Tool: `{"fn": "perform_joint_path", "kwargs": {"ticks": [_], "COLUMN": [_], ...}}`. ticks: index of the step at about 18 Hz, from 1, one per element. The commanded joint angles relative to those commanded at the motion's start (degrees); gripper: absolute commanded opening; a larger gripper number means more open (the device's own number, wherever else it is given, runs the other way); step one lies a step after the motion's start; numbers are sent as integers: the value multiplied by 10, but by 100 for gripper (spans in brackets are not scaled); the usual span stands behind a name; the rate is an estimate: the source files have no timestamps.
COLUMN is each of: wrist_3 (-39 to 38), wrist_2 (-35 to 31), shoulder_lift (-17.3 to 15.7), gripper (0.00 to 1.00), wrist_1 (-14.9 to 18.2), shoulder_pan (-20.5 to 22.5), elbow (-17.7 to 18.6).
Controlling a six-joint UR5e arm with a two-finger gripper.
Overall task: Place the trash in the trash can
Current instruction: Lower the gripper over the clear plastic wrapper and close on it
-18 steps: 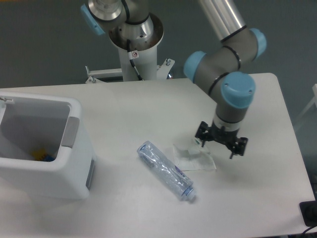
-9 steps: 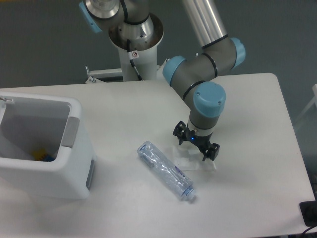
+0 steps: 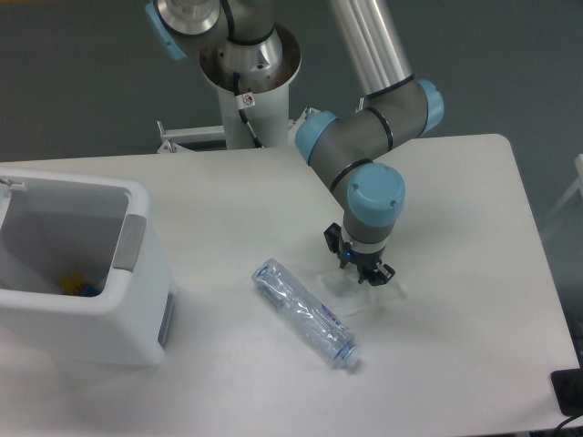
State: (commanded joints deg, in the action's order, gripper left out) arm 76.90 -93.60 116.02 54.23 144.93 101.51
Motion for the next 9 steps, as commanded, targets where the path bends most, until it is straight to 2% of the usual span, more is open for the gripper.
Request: {"fn": "perform_joint_path", "kwargs": {"ticks": [4,6,9], "wrist_3": [1,0,-2], "wrist_2": [4,6,6], "shoulder_lift": [-5,-11,-17], "gripper": [0,0,0], "wrist_1": [4,36,117], "shoulder_pan": [2,2,2], "elbow": [-10,-34,-97]}}
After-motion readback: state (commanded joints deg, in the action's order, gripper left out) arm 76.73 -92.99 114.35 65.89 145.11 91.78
